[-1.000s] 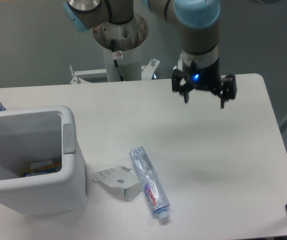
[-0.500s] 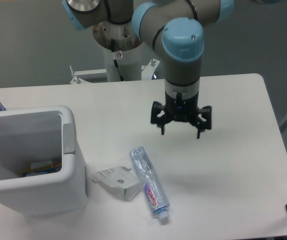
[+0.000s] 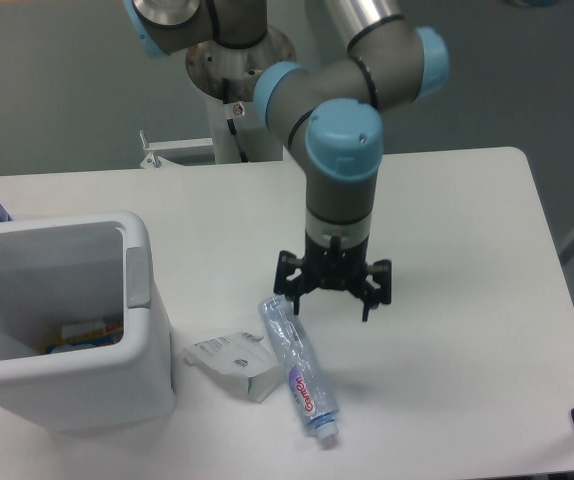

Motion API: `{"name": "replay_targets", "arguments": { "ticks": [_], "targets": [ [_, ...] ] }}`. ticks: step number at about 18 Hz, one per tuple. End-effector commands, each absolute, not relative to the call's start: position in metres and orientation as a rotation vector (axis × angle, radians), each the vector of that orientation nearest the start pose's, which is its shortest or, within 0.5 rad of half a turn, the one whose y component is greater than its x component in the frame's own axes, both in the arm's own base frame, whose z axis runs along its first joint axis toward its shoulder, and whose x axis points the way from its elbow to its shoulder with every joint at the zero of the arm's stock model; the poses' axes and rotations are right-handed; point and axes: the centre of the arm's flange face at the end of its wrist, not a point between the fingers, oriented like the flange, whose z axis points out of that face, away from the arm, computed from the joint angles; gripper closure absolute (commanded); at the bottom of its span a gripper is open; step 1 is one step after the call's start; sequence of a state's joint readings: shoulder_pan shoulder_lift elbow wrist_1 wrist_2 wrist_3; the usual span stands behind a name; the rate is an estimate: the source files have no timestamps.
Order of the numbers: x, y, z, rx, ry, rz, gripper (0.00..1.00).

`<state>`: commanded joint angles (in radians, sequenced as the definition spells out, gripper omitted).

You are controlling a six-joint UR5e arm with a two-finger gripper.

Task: Place the trash in the trash can
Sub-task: 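Lower the gripper onto the plastic wrapper and close on it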

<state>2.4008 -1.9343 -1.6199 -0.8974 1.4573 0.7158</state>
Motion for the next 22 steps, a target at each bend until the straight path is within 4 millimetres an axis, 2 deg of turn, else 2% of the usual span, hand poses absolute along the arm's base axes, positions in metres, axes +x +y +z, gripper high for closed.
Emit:
{"name": "replay_targets", "arguments": {
  "ticks": [4, 8, 12, 16, 22],
  "targets": [
    [-0.358, 0.546, 0.316, -2.881, 0.163, 0.147, 0.0],
    [-0.347, 0.557, 0.298, -2.82, 0.397, 0.062, 0.0],
    [-0.328, 0.55, 0.27, -2.792, 0.608, -0.015, 0.0],
    [-0.323, 0.548, 0.25, -2.774, 0.643, -0.079, 0.0],
    [-0.334, 0.565, 0.236, -2.722, 0.624, -0.104, 0.0]
  ]
}}
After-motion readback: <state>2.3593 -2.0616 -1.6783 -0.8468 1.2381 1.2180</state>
